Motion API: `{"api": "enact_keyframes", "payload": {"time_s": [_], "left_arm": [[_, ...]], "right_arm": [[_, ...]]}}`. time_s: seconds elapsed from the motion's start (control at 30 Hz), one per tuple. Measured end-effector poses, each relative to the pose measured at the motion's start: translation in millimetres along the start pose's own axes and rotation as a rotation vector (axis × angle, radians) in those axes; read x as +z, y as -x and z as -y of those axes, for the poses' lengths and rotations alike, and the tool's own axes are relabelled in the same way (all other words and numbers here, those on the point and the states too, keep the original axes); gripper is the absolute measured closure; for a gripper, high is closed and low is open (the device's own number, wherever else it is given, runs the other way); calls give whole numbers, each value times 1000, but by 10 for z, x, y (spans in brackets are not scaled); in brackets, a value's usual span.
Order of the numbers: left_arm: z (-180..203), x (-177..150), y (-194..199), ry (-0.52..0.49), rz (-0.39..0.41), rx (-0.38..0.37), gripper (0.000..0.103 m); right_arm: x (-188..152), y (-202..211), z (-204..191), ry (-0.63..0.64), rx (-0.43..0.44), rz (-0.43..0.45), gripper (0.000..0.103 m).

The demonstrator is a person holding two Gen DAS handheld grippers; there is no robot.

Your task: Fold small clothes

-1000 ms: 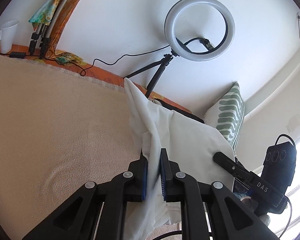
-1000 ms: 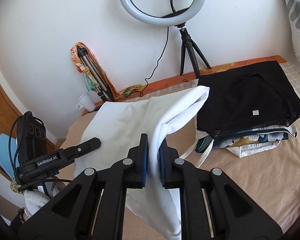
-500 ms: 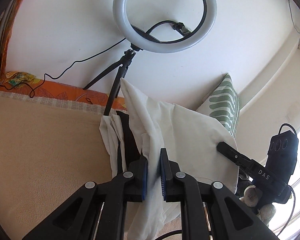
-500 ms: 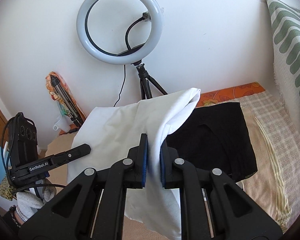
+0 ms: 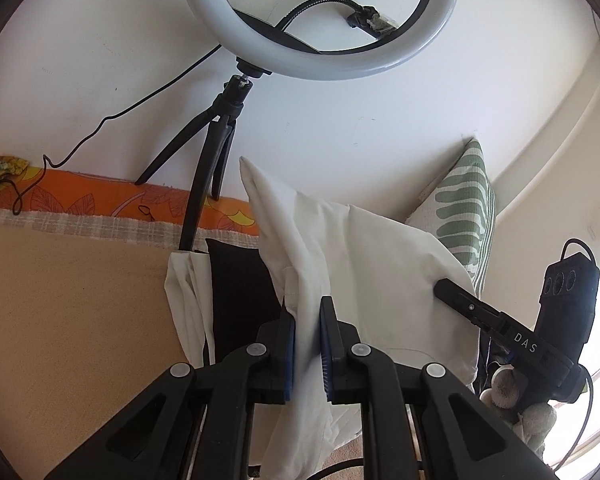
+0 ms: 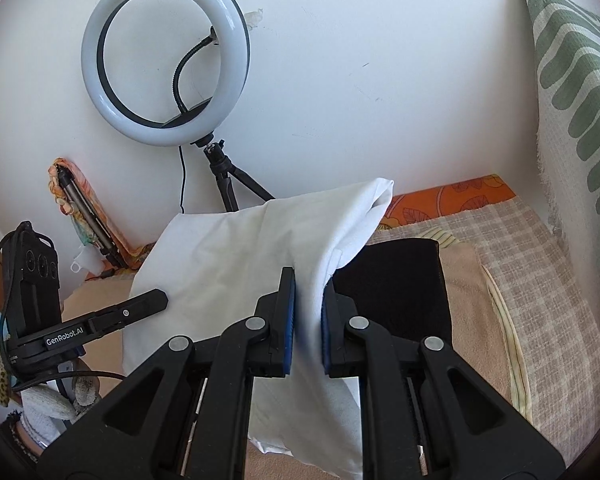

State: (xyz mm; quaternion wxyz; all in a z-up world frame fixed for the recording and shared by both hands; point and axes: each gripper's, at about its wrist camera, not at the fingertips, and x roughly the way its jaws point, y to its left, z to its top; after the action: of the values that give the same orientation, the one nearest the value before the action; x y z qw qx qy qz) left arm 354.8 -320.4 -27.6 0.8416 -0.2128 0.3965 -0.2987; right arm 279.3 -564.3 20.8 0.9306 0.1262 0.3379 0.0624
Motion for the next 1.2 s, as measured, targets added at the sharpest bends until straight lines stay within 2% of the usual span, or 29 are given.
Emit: {"api": "enact_keyframes", "payload": {"time_s": [0.27,0.33,0.4,0.43,0.5,0.53,0.67,0.9,1.2], "left_arm": [[-41,-26,-151,-30,-7,72,95],[-37,-33,-147,-41,-8,91,93],[-23,-44,-132,-57,-3,120,92],[-15,-47,-121,-65,-1,133,91],[-3,-50,-86,-75,4,149,74],[-2,-44,-68,-78,9,148,73],[33,-28,0,-99,11,162,70],[222,-90,187,-147,21,171,69],[567,-203,593,-200,44,157,69]], "right_arm": [[-35,-243,183,18,-45,-38,91],[-39,-291,232,19,-71,-56,91],[-31,-336,272,22,-135,-68,87],[-25,-337,299,24,-171,-65,84],[-4,-323,345,17,-221,-55,74],[0,-287,373,7,-221,-45,70],[14,-174,369,3,-218,-31,68],[56,24,217,17,-225,-11,68],[81,500,-143,47,-225,33,68]]}}
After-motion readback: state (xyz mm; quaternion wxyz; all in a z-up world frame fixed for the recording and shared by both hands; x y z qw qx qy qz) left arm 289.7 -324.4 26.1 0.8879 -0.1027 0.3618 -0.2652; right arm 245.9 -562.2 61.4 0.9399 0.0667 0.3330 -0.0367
